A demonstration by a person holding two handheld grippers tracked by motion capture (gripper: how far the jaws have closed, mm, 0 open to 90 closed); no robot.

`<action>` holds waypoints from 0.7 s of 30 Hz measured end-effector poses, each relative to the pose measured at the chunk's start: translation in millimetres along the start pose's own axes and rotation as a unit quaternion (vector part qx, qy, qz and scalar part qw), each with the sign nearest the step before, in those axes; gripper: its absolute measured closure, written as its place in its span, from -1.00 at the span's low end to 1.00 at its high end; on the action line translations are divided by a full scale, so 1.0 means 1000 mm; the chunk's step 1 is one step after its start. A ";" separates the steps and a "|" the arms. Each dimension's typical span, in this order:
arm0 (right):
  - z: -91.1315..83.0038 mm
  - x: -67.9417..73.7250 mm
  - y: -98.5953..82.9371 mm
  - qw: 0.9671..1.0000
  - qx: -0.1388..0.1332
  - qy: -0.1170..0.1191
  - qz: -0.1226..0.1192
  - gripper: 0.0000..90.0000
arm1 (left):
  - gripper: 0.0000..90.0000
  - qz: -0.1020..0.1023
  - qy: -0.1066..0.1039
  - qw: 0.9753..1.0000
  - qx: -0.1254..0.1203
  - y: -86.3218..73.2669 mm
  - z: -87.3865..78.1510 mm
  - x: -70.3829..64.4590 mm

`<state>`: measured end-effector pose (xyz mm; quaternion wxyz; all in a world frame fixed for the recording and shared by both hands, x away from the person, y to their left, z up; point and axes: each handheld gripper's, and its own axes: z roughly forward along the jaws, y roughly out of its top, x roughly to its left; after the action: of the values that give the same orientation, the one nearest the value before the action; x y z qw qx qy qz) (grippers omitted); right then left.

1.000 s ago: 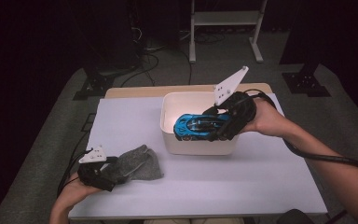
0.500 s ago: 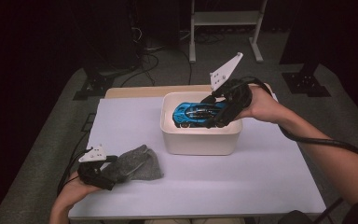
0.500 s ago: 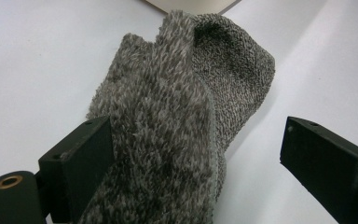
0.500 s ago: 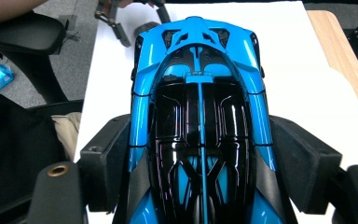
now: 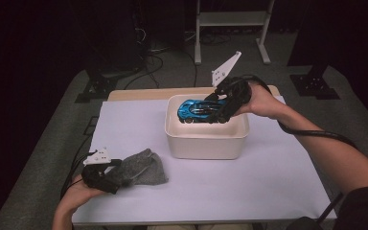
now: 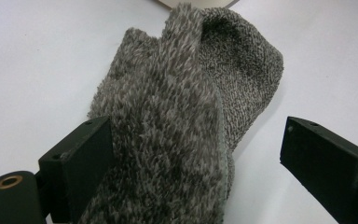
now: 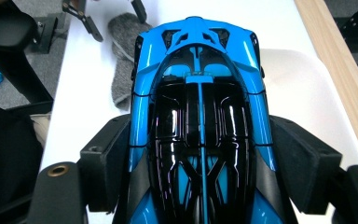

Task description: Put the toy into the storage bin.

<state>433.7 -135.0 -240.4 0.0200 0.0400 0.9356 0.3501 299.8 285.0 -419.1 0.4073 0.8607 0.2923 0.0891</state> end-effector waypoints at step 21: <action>0.048 -0.033 -0.022 0.999 0.016 0.013 0.027 -0.44 | -0.81 0.001 -0.001 1.000 0.000 0.000 -0.002 -0.003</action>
<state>468.6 -122.5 -290.8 -0.0027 0.0614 0.9398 0.3362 296.7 284.6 -418.2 0.4076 0.8610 0.2910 0.0887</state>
